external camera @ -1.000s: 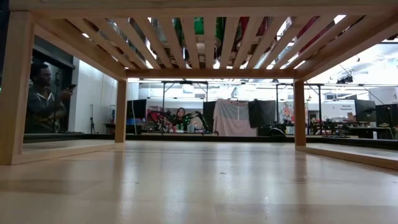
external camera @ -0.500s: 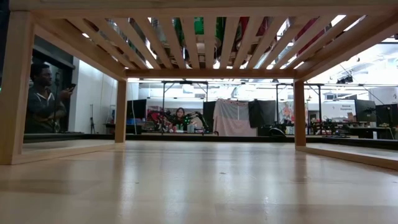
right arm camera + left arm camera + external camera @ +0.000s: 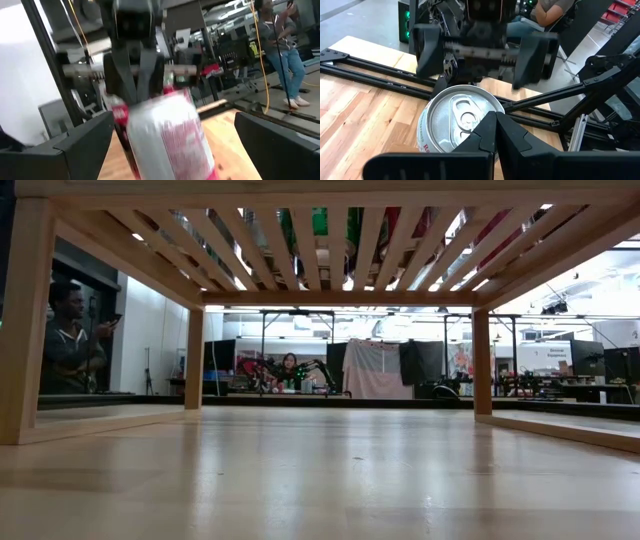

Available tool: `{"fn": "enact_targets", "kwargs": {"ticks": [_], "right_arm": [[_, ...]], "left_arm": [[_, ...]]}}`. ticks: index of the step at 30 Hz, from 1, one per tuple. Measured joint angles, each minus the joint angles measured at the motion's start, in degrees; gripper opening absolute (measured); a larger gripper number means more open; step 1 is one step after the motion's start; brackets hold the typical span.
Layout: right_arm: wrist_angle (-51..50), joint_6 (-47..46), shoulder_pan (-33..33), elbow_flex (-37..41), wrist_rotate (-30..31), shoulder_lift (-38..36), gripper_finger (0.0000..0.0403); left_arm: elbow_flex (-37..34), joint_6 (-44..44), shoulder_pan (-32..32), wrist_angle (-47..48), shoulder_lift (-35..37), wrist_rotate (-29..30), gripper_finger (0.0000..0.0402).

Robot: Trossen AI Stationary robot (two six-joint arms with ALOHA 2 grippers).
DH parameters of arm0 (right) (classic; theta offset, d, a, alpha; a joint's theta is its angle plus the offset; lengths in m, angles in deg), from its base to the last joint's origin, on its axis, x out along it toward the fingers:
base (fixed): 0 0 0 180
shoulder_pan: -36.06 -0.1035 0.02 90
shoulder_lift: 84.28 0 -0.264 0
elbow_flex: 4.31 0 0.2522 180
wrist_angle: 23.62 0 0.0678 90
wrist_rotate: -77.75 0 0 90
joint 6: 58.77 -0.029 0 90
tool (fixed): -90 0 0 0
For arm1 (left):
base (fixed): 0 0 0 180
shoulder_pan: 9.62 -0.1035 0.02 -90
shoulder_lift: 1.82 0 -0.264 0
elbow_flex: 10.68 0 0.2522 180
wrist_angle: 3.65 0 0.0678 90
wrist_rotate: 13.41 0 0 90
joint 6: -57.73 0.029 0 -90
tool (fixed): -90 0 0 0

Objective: Place canned beverage on shelf
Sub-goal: Put the pink white soda can on the shelf

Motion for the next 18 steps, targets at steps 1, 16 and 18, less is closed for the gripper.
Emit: {"fn": "enact_targets", "kwargs": {"ticks": [1,16,18], "right_arm": [[-0.3,0.0,0.0,-0.7,0.0,-0.4,0.04],[0.5,-9.1,0.0,-6.8,-7.8,-1.3,0.04],[-0.9,-10.8,0.0,-6.8,-10.4,-1.3,0.0398]], "left_arm": [[0.0,0.0,0.0,0.0,0.0,0.0,0.0],[0.0,-0.5,0.0,-1.0,-0.1,0.0,0.0],[0.0,-0.5,0.0,-1.0,-0.1,0.0,0.0]]}}
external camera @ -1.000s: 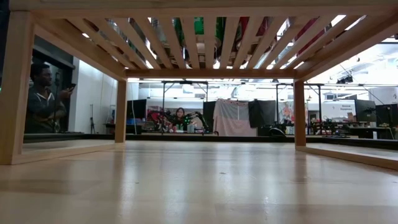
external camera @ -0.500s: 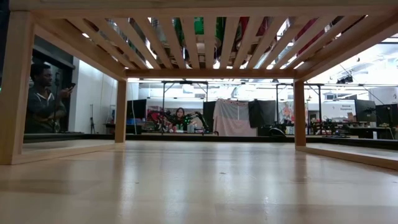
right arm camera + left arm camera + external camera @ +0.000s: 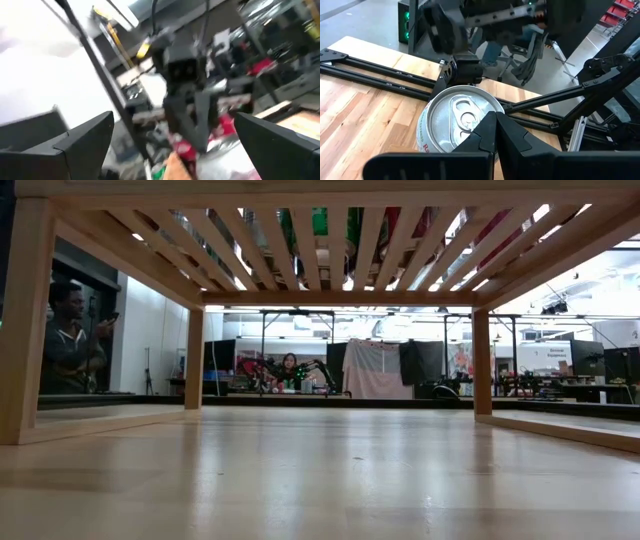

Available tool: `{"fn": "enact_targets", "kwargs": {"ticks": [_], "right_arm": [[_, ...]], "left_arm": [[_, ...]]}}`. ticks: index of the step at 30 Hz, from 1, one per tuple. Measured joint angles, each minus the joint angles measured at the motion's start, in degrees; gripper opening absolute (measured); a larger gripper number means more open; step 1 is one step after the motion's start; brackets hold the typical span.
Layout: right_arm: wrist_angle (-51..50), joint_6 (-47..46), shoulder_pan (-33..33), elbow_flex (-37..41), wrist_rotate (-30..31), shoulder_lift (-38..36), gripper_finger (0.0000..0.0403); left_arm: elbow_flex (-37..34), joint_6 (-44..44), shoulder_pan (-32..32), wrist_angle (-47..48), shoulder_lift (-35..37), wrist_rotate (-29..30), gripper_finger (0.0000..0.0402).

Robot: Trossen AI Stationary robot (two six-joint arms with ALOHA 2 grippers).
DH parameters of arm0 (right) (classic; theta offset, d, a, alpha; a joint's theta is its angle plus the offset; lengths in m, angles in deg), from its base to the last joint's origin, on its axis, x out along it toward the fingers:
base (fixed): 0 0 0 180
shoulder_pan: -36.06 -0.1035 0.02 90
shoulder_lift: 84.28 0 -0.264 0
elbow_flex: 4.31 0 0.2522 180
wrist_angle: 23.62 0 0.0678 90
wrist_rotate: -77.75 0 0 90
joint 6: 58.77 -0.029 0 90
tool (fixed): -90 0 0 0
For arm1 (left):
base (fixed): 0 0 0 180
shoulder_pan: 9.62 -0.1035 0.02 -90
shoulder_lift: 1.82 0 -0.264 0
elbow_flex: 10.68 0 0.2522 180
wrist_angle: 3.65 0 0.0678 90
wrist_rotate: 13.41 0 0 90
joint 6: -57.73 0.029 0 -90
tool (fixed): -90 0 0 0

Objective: Place canned beverage on shelf
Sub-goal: Put the pink white soda can on the shelf

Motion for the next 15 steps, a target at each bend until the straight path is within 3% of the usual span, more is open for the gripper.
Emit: {"fn": "enact_targets", "kwargs": {"ticks": [2,5,11,15], "right_arm": [[-3.6,-2.2,0.0,-0.4,-1.1,0.2,0.0391],[-16.8,-5.1,0.0,-4.8,0.0,1.8,0.0372],[-49.7,-10.7,0.0,-21.7,8.1,12.3,0.033],[-54.3,-9.1,0.0,-27.6,7.1,21.2,0.0323]], "left_arm": [[0.0,0.0,0.0,0.0,0.0,0.0,0.0],[0.0,-0.1,0.0,0.0,0.1,0.0,0.0],[0.0,-0.2,0.0,0.0,0.1,0.1,0.0],[0.0,-0.2,0.0,0.0,0.1,0.1,0.0]]}}
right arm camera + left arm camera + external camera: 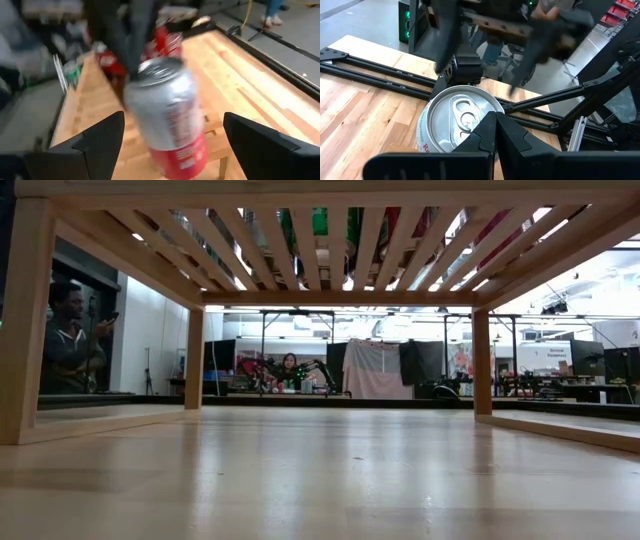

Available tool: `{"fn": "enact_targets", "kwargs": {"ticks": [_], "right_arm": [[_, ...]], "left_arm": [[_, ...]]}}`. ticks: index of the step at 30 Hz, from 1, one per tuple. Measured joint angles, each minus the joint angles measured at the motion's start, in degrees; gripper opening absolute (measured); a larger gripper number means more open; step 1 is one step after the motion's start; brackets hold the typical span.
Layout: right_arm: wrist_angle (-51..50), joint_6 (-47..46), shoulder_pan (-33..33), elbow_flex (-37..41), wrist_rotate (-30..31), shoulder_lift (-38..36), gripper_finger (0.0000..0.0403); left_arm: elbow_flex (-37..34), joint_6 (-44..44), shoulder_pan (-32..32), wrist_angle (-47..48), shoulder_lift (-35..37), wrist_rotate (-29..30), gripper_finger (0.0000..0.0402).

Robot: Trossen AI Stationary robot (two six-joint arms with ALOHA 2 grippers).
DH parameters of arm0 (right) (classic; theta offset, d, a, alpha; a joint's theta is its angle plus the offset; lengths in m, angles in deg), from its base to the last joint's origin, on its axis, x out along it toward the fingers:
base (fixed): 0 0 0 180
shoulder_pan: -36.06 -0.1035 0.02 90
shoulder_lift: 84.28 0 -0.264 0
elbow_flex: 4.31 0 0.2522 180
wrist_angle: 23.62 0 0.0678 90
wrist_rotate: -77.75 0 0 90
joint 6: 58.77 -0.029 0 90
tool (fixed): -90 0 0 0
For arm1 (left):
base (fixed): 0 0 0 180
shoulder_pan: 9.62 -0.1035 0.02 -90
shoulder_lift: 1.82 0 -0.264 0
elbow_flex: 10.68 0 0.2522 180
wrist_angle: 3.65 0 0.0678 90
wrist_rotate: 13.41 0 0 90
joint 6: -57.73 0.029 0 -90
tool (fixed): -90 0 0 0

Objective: Place canned beverage on shelf
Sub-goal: Put the pink white soda can on the shelf

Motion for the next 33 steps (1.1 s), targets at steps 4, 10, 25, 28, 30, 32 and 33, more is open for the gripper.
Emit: {"fn": "enact_targets", "kwargs": {"ticks": [4,10,25,28,30,32,33], "right_arm": [[-0.8,3.5,0.0,-3.2,-4.2,6.9,0.0322],[-4.1,2.4,0.0,-6.0,2.5,13.2,0.0322],[-1.2,-1.6,0.0,-6.1,10.0,19.8,0.0322],[-1.2,-2.8,0.0,-6.1,10.7,20.5,0.0322],[-1.2,-3.0,0.0,-6.1,10.9,20.8,0.0317],[-1.2,-3.3,0.0,-6.1,11.1,20.7,0.0306],[-1.3,-3.3,0.0,-6.1,11.0,20.5,0.0299]], "left_arm": [[0.0,0.0,0.0,0.0,0.1,0.1,0.0],[0.0,0.1,-0.1,0.0,0.2,0.2,0.0],[0.0,0.1,-0.1,0.0,0.2,0.3,0.0],[0.0,0.2,-0.1,0.0,0.2,0.3,0.0],[0.0,0.2,-0.1,0.0,0.2,0.5,0.0],[0.1,0.2,-0.1,0.1,0.3,0.5,0.0],[0.5,0.2,-0.3,1.1,0.7,0.5,0.0]]}}
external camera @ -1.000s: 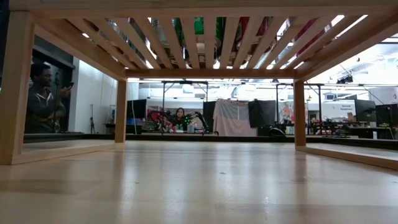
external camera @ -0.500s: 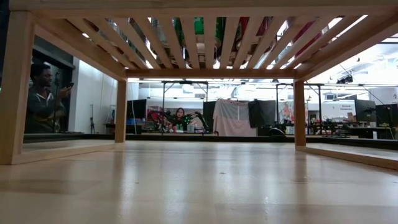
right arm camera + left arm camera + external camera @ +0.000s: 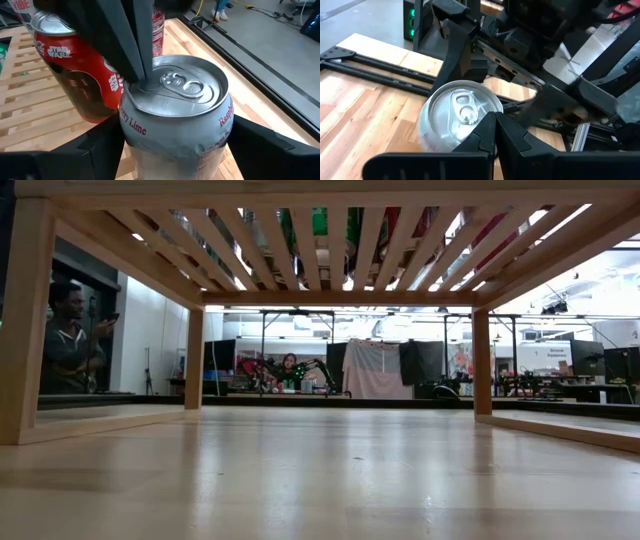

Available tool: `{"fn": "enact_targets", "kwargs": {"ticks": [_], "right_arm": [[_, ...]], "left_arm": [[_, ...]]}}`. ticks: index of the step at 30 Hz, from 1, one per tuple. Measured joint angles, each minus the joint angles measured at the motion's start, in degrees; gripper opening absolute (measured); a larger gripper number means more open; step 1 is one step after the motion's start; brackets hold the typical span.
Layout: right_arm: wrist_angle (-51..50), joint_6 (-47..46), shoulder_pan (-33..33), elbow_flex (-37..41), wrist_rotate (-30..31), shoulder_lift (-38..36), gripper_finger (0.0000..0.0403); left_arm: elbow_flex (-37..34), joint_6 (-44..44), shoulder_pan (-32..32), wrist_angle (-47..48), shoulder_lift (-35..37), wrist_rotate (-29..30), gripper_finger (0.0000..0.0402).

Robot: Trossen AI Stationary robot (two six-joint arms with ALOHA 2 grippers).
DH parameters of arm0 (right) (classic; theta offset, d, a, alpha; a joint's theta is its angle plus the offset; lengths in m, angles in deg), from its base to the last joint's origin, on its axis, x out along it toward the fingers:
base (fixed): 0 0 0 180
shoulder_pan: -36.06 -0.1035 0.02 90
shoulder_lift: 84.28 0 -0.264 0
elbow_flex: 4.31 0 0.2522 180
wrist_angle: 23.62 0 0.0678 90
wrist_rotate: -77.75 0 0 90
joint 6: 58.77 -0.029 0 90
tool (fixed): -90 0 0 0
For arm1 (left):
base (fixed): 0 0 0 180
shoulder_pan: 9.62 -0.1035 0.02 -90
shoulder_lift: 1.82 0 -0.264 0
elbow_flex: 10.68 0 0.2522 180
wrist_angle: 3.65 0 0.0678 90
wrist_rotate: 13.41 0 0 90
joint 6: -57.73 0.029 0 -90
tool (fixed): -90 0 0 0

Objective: Place canned beverage on shelf
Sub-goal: Put the pink white soda can on the shelf

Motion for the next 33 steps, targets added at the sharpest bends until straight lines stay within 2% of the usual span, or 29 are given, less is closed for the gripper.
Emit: {"fn": "enact_targets", "kwargs": {"ticks": [3,8,16,21,23,28,30,33], "right_arm": [[-0.3,0.8,0.0,0.0,-0.8,-1.4,0.0276],[1.8,6.9,0.0,-1.5,-6.1,-4.7,0.0275],[21.9,18.7,0.0,-6.2,-32.5,-9.0,0.0275],[37.0,22.9,0.0,-6.4,-44.4,-9.1,0.0275],[41.3,23.6,0.0,-6.5,-45.8,-8.6,0.0275],[45.6,24.6,0.1,-6.5,-45.9,-6.2,0.0275],[47.3,24.6,0.1,-6.5,-46.4,-4.6,0.0275],[49.6,24.6,0.0,-6.5,-47.7,-2.2,0.0275]], "left_arm": [[2.7,0.1,-0.6,3.1,2.1,-0.1,0.0],[5.1,1.2,-1.4,9.4,8.1,-2.6,0.0],[4.7,7.6,2.9,11.3,17.0,-11.0,0.0],[4.5,10.5,6.9,8.7,18.8,-16.8,0.0],[4.5,10.2,8.6,5.6,18.9,-18.6,0.0],[4.5,7.4,10.3,-0.2,15.9,-18.7,0.0005],[4.5,4.0,9.9,-3.5,13.4,-19.0,0.0017],[4.4,-1.5,9.0,-7.4,10.9,-23.2,0.0052]]}}
